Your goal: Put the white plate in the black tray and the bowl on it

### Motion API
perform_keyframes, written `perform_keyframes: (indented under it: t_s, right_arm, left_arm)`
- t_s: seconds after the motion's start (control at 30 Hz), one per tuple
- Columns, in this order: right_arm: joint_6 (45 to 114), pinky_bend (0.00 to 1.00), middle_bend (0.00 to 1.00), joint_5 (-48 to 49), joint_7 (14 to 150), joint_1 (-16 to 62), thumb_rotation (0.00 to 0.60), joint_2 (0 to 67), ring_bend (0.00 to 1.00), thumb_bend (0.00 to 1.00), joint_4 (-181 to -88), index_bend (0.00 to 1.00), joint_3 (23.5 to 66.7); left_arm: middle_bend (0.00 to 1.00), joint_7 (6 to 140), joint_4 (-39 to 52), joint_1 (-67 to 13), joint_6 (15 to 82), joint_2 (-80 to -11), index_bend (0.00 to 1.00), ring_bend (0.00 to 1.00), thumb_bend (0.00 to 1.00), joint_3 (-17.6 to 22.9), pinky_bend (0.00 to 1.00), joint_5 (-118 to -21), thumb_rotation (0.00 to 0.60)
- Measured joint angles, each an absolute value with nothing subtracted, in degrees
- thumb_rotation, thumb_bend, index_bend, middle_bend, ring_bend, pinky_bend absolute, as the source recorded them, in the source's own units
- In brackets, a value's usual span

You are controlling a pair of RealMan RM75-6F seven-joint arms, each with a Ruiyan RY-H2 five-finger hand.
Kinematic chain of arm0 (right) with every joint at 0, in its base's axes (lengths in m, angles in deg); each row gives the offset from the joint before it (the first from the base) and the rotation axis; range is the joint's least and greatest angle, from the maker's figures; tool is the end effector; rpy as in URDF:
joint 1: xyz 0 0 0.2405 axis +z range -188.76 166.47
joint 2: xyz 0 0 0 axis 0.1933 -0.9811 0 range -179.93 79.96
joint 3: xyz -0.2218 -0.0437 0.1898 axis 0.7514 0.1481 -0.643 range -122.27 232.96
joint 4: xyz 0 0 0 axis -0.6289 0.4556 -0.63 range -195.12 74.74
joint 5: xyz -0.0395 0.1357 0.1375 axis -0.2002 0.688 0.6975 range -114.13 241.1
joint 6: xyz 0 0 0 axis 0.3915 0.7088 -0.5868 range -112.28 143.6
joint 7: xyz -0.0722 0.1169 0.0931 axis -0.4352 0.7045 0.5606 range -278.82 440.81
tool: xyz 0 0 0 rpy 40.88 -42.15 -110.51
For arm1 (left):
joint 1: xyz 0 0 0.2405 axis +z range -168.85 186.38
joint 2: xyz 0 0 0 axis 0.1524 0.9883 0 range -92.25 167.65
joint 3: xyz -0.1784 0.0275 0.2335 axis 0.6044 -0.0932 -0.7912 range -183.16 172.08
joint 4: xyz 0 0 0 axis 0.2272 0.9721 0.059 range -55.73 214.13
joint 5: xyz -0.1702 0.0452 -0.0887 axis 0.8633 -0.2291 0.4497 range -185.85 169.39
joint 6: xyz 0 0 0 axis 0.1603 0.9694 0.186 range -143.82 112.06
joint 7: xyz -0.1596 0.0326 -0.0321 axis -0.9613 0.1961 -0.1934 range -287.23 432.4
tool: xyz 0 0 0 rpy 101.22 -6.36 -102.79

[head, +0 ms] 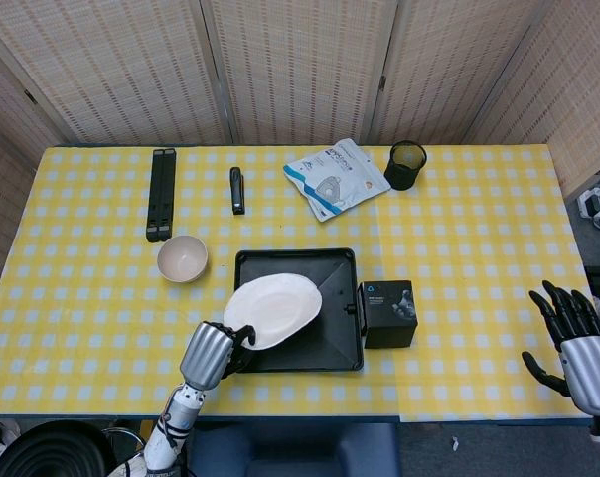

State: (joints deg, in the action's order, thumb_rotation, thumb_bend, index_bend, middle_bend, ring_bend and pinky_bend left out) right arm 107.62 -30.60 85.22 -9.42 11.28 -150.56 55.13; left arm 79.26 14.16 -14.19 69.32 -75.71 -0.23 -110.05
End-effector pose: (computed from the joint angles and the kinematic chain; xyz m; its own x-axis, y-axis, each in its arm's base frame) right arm -0.3339 -0.1763 0.2089 0.4056 0.0448 0.9130 -0.9073 -0.1013 0.4080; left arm -0.1588 0.2631 -0.0741 0.1362 -0.0803 0.9874 0.8324 -0.5312 -0.1580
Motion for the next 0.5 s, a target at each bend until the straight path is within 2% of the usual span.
perform_keyframes:
  t_s: [0.4, 0.5]
  right_arm:
    - [105.8, 0.0, 0.0, -28.0, 84.1, -9.2, 0.6, 11.7, 0.0, 0.33, -150.6, 0.0, 54.1]
    - [105.4, 0.0, 0.0, -27.7, 84.0, -9.0, 0.6, 11.7, 0.0, 0.33, -150.7, 0.0, 53.9]
  left_arm:
    - [1.0, 73.6, 24.8, -18.0, 65.2, -81.8, 0.65, 1.0, 0.5, 0.9, 1.0, -105.4, 0.6]
    - [1.0, 73.3, 26.4, -18.6, 64.3, -82.8, 0.58, 1.0, 0.5, 0.9, 1.0, -104.4, 0.6]
